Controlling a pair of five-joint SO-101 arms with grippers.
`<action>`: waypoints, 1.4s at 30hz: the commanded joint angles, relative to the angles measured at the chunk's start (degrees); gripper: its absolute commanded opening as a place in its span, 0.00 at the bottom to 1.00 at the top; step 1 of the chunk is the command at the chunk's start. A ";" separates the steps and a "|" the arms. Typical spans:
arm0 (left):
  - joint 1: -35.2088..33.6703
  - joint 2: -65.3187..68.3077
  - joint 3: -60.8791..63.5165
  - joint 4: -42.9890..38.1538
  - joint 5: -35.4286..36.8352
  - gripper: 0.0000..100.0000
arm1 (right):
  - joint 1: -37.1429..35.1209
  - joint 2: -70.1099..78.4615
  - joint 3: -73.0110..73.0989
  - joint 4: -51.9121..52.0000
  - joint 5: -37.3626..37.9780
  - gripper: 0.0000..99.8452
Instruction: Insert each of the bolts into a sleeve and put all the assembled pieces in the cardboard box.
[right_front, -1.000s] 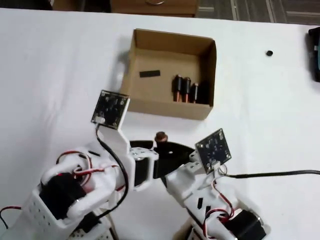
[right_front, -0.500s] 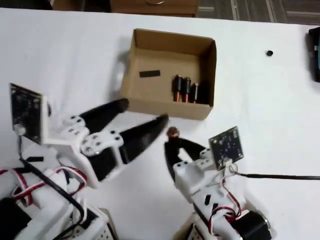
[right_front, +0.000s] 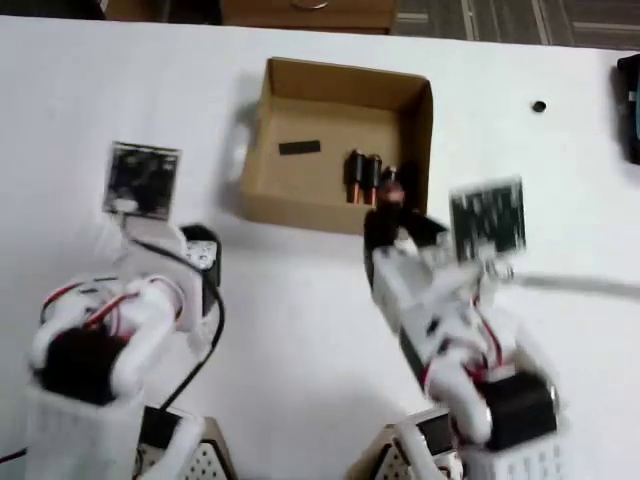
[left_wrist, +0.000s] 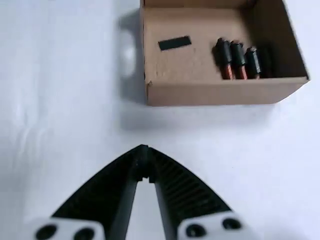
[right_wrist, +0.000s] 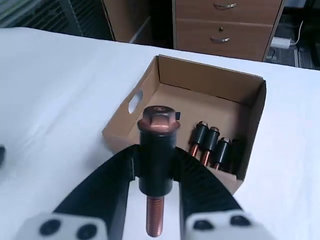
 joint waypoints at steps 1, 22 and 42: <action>-2.81 -0.62 10.15 -5.36 -3.25 0.02 | 0.66 17.27 -14.24 -1.45 0.44 0.02; -4.57 -0.62 46.55 -31.56 -4.13 0.02 | 3.12 98.86 -72.35 4.97 3.25 0.02; -4.22 -0.62 49.19 -33.67 -4.13 0.02 | 4.18 124.18 -90.46 5.58 3.60 0.03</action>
